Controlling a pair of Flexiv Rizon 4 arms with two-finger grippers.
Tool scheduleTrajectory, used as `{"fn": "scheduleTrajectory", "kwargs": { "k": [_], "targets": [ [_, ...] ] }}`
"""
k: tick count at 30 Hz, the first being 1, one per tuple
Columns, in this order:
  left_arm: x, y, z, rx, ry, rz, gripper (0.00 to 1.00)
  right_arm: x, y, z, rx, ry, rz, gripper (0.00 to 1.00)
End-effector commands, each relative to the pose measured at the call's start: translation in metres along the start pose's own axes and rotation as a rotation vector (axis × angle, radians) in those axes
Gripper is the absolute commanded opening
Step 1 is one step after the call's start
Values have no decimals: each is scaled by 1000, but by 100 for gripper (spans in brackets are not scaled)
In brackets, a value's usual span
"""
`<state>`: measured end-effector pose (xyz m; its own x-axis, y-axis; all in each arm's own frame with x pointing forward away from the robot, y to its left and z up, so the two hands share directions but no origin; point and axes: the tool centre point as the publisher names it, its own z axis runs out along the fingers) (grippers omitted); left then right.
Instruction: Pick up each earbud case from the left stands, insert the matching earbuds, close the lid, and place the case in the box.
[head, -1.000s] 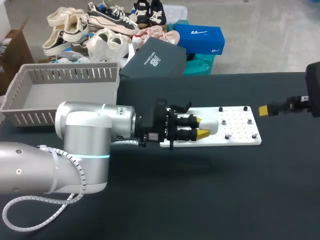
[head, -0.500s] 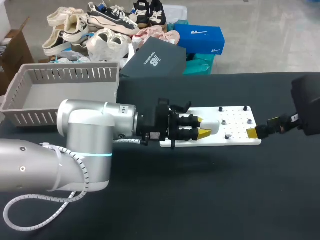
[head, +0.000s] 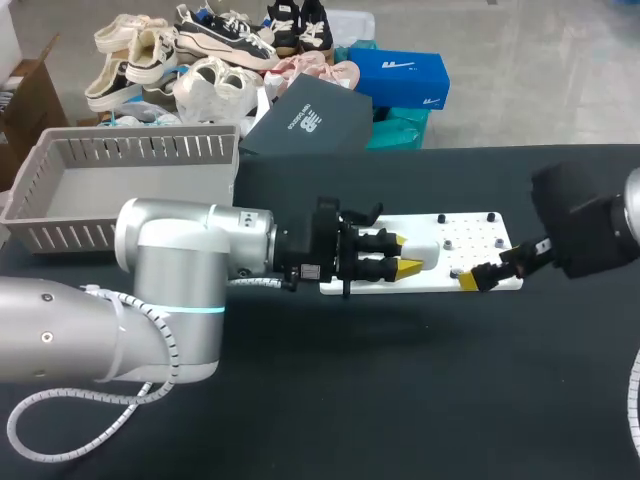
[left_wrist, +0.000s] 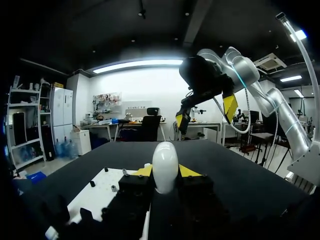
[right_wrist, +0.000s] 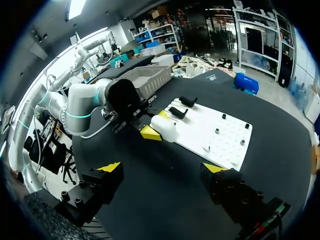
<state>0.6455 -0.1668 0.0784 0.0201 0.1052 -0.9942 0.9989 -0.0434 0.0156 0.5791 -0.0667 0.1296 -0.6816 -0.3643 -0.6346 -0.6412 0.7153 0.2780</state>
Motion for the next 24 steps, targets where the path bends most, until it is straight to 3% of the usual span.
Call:
{"fn": "scheduleTrajectory", "kwargs": {
  "k": [1, 24],
  "targets": [
    [2, 1, 1, 2, -4, 1, 0, -7, 5, 16, 85, 9, 4, 100],
    [2, 1, 1, 2, -4, 1, 0, -24, -18, 57, 173, 48, 38, 100]
  ]
}}
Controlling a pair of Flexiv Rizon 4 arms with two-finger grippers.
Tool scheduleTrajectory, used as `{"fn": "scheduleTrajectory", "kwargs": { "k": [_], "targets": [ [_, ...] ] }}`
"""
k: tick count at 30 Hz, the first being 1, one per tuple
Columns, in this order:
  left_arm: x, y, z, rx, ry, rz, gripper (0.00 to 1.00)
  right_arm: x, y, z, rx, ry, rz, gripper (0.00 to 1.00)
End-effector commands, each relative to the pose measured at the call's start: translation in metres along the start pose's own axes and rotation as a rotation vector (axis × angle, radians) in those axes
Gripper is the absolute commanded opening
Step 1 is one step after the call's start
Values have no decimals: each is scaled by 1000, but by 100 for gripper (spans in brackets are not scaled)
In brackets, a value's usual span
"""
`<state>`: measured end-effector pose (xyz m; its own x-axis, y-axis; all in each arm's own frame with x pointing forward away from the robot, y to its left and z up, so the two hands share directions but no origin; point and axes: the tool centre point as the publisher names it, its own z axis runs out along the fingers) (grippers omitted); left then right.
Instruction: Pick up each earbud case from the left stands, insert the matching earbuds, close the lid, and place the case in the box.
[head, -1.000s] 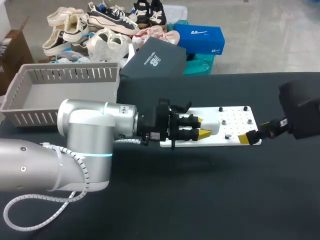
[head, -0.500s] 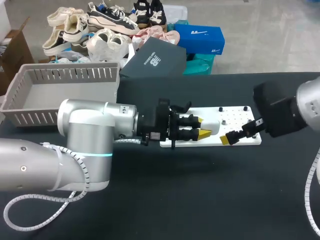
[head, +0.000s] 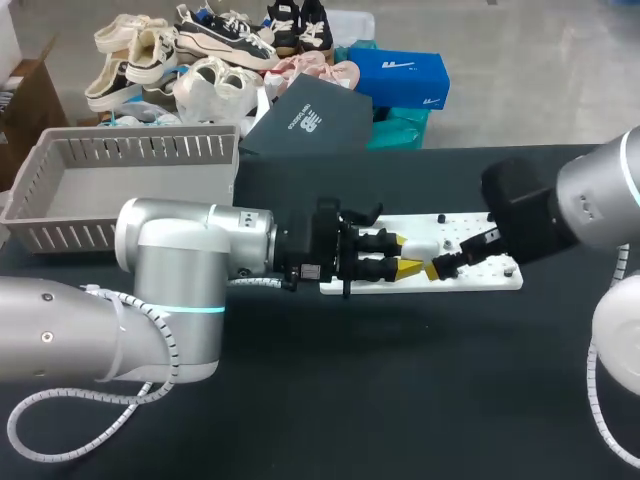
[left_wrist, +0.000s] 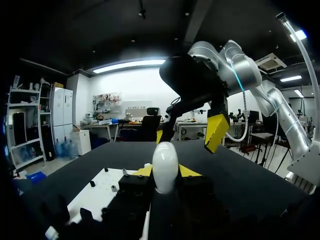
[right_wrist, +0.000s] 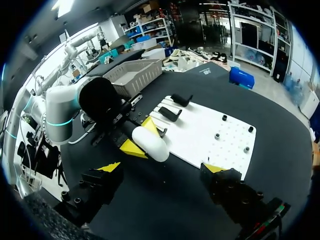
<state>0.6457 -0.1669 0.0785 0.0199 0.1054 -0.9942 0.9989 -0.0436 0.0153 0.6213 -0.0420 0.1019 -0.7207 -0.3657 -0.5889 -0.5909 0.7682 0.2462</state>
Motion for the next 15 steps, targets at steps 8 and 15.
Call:
{"fn": "scheduleTrajectory", "kwargs": {
  "k": [8, 15],
  "targets": [
    [2, 1, 1, 2, -4, 1, 0, -9, -8, 10, 122, -5, 18, 100],
    [2, 1, 1, 2, -4, 1, 0, -10, -10, 12, 129, -1, 23, 100]
  ]
}}
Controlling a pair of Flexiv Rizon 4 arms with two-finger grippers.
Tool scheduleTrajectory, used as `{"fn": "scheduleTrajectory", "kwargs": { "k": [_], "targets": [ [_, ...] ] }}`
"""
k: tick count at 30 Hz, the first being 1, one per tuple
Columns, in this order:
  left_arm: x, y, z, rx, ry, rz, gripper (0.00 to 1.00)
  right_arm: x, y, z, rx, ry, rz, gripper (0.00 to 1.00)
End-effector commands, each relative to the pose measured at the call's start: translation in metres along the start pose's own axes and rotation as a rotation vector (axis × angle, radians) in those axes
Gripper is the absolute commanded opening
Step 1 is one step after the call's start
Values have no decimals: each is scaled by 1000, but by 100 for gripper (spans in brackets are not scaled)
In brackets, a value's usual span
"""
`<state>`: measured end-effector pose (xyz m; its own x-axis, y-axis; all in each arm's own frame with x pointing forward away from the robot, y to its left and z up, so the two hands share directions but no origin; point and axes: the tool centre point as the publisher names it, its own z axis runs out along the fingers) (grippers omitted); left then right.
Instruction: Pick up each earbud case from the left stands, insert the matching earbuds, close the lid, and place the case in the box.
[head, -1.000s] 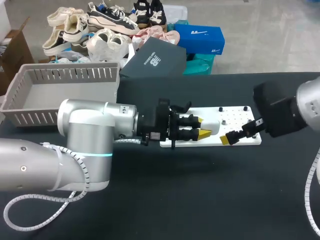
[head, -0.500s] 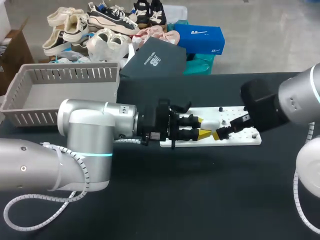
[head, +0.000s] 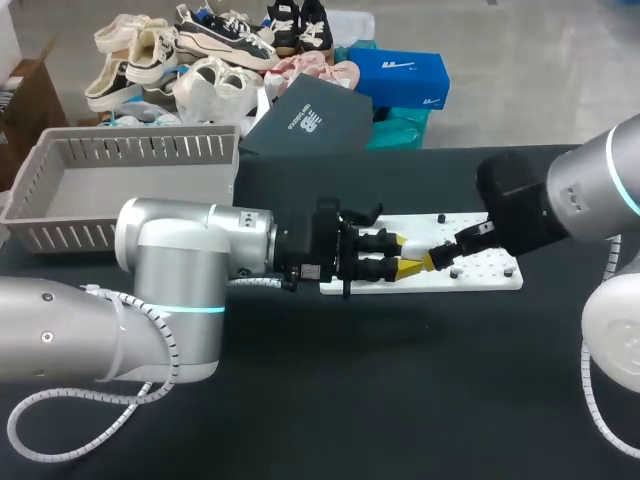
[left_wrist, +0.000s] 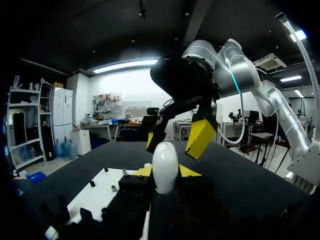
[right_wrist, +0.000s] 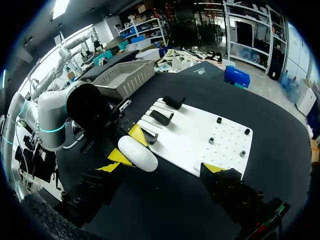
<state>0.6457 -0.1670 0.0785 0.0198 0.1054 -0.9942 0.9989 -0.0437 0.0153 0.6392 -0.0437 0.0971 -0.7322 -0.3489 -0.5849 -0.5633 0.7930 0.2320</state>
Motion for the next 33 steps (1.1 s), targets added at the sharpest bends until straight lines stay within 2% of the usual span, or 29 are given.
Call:
{"fn": "scheduleTrajectory", "kwargs": {
  "k": [1, 33],
  "targets": [
    [2, 1, 0, 2, -4, 1, 0, -1, 3, 2, 95, -1, 2, 100],
    [2, 1, 0, 2, -4, 1, 0, -5, -3, 4, 120, 0, 24, 100]
  ]
}}
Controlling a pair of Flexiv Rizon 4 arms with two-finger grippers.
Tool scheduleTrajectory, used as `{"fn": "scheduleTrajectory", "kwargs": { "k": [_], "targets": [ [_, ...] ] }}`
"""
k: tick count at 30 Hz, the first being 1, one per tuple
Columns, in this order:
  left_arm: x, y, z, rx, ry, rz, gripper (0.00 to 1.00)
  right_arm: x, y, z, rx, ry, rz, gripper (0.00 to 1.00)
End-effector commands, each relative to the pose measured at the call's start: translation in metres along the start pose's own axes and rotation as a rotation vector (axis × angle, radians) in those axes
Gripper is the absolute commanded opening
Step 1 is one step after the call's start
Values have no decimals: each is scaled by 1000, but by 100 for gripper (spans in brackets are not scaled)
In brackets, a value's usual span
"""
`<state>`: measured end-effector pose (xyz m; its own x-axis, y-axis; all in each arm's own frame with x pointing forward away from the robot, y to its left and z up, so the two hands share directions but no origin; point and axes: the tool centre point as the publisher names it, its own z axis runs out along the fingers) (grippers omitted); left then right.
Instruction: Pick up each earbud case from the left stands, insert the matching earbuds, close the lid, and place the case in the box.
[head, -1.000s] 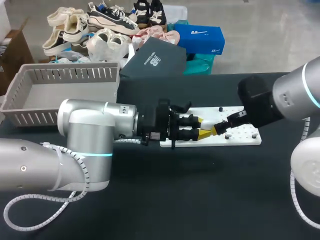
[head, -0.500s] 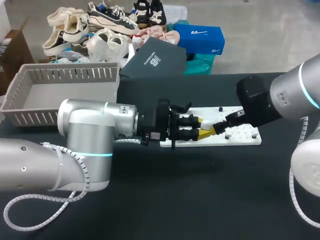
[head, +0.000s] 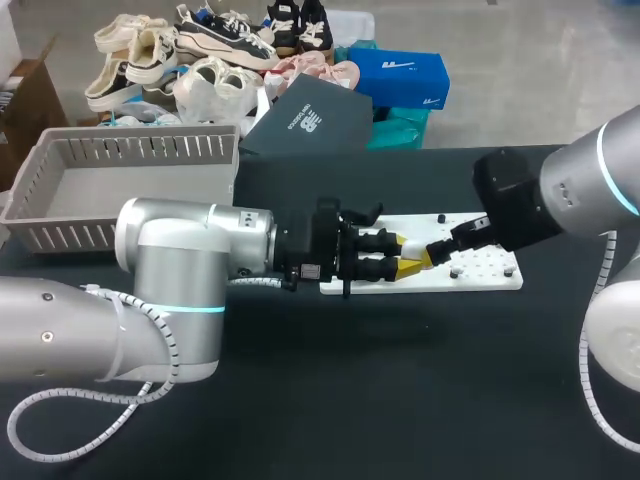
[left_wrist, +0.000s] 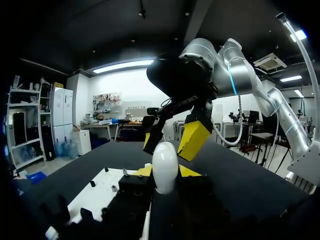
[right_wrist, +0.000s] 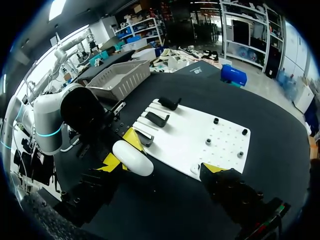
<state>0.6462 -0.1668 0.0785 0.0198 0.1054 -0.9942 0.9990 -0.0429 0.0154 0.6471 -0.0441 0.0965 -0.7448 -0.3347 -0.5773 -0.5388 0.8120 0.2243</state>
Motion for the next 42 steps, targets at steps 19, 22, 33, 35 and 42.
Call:
{"fn": "scheduleTrajectory", "kwargs": {
  "k": [19, 22, 33, 35, 42],
  "targets": [
    [2, 1, 1, 3, -4, 1, 0, -22, 0, -9, 124, -40, -28, 100],
    [2, 1, 1, 3, -4, 1, 0, -26, -2, -13, 135, -52, -33, 100],
    [2, 1, 1, 3, -4, 1, 0, -14, -41, -40, 347, -65, -70, 100],
    [2, 1, 1, 3, -4, 1, 0, -7, -51, -41, 400, -51, -75, 100],
    [2, 1, 1, 3, -4, 1, 0, 20, -82, -39, 620, 38, -143, 100]
  ]
}}
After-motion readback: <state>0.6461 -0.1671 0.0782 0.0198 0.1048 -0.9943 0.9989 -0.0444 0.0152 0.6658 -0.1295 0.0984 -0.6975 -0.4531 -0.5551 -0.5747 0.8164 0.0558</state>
